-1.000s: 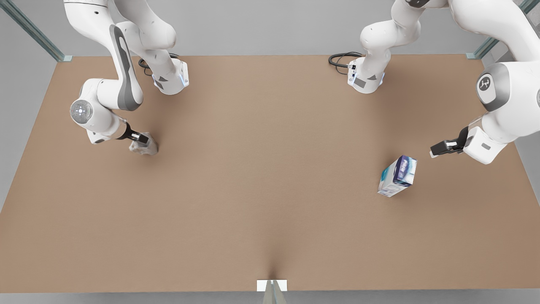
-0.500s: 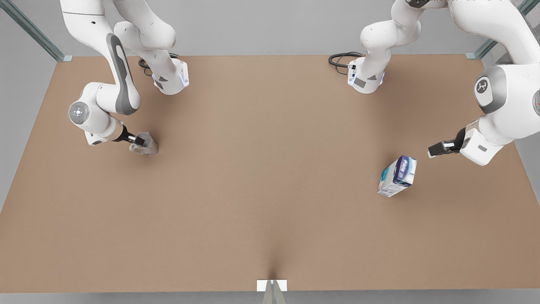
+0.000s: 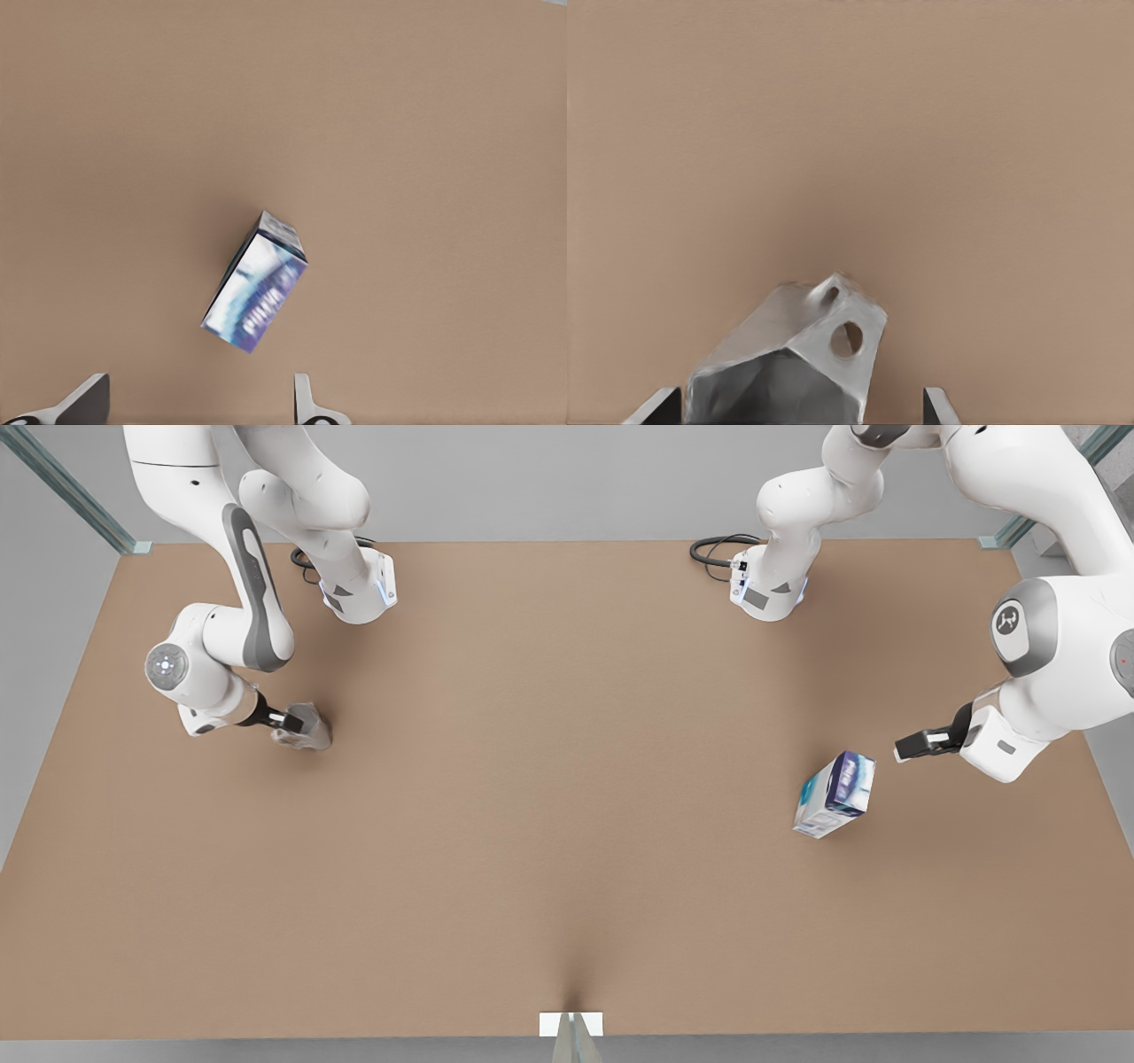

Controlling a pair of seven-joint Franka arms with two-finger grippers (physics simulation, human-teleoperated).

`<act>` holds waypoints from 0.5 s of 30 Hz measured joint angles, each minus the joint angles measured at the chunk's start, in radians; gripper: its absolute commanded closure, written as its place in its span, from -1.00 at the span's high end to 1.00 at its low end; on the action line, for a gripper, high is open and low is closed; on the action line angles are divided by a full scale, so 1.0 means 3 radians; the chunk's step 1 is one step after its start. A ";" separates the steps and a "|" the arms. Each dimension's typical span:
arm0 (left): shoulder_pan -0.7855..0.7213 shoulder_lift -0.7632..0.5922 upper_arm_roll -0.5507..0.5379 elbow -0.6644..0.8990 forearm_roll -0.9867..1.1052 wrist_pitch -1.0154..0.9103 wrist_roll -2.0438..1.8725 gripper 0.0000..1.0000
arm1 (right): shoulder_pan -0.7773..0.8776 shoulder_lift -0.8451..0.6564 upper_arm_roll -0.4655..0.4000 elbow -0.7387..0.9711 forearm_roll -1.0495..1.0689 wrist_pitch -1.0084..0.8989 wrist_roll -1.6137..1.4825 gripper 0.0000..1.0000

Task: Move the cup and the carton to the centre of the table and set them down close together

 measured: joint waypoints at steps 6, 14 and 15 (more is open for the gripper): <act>0.0000 0.0000 0.0005 0.0000 0.0000 0.0000 0.0000 1.00 | -0.0038 -0.0004 0.0005 -0.0043 0.0041 -0.0009 0.0015 1.00; 0.0000 0.0000 0.0005 0.0000 0.0000 -0.0005 0.0000 1.00 | -0.0130 -0.0129 0.0000 -0.0130 0.0077 -0.0174 -0.0137 1.00; 0.0000 0.0000 0.0005 0.0000 0.0000 -0.0005 0.0000 1.00 | -0.0154 -0.0163 -0.0005 -0.0158 0.0077 -0.0179 -0.0143 1.00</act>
